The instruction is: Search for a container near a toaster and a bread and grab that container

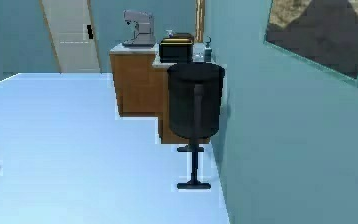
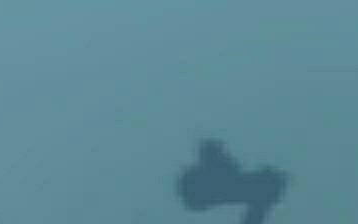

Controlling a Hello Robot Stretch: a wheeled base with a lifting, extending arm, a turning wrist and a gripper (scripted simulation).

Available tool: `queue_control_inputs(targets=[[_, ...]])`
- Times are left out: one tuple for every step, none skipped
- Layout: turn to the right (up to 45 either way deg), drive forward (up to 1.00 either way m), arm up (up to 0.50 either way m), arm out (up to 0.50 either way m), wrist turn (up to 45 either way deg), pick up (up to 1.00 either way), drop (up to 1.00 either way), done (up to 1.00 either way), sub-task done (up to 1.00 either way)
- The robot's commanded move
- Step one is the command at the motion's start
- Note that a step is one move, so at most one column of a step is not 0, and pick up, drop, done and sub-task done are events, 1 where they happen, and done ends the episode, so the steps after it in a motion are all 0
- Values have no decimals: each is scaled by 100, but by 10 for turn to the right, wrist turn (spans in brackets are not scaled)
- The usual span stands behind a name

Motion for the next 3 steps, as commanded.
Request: queue_control_inputs(targets=[[-450,0,0,0,0,0,0,0,0],[-420,0,0,0,0,0,0,0,0],[0,10,0,0,0,0,0,0,0]])
